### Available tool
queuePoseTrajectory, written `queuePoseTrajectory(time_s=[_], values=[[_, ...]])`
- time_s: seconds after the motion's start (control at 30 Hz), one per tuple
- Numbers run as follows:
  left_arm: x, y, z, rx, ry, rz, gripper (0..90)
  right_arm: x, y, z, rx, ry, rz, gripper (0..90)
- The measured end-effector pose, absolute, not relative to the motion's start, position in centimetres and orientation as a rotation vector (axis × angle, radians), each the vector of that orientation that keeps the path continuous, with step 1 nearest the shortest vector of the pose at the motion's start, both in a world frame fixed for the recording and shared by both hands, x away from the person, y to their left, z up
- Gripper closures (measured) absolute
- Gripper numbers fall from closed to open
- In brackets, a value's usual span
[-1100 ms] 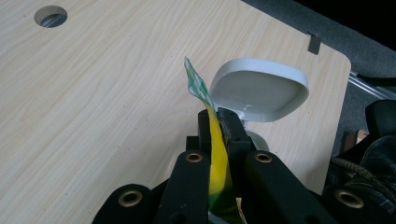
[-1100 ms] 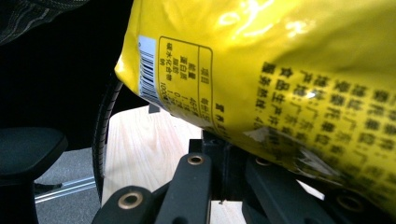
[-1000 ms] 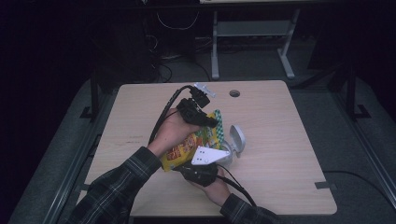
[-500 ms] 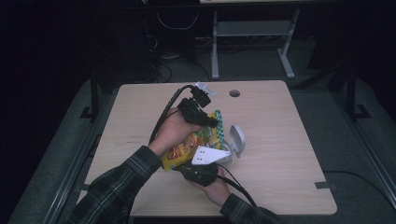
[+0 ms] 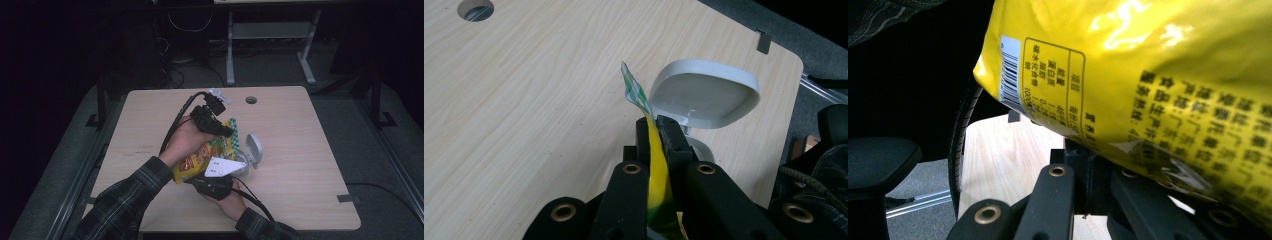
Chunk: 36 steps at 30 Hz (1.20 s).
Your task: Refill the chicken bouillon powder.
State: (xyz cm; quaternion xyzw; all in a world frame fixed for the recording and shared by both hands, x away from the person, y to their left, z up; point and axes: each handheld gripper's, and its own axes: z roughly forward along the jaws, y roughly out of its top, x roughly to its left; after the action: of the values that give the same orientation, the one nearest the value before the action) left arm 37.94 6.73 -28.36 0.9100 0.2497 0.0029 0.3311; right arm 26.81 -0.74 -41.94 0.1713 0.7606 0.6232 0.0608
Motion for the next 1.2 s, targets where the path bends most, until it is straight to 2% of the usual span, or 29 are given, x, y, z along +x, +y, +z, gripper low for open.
queuePoseTrajectory(time_s=[1.2], values=[[38.22, 6.42, -28.66, 2.406, 0.685, 0.002, 89.7, 26.71, -0.58, -41.97, 0.511, 2.305, 1.9, 90.0]])
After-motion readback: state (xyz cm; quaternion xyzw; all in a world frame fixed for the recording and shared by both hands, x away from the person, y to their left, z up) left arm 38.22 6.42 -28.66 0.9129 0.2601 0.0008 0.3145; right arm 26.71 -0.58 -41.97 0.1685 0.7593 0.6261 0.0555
